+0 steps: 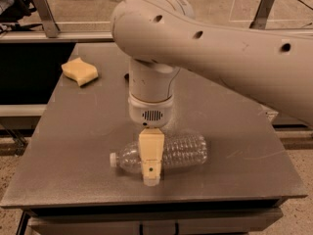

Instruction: Knock water bottle over

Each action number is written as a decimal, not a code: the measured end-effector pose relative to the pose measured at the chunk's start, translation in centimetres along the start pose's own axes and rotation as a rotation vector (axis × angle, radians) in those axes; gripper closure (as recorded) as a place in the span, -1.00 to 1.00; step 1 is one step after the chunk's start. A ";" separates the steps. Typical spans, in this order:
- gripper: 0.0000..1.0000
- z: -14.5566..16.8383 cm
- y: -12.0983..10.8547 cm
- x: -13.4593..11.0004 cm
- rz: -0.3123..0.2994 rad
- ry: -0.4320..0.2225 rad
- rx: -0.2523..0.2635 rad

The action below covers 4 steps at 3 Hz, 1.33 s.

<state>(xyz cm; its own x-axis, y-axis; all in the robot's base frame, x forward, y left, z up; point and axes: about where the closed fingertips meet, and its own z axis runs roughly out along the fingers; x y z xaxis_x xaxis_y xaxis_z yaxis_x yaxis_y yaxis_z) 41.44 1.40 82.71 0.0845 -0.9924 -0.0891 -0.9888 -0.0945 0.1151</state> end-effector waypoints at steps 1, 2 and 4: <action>-1.00 0.0 0.0 0.0 0.000 0.000 0.000; -1.00 -0.3 -0.1 0.6 0.004 -0.043 0.012; -1.00 -0.6 -0.2 2.2 0.011 -0.187 0.022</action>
Offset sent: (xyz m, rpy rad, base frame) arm 0.0042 -0.0153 0.0029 0.0996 -0.0053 -0.0221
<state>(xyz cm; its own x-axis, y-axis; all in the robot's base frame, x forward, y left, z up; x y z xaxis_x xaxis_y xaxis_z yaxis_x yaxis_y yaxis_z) 41.92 -0.82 83.06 0.0512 -0.9612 -0.2710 -0.9922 -0.0798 0.0955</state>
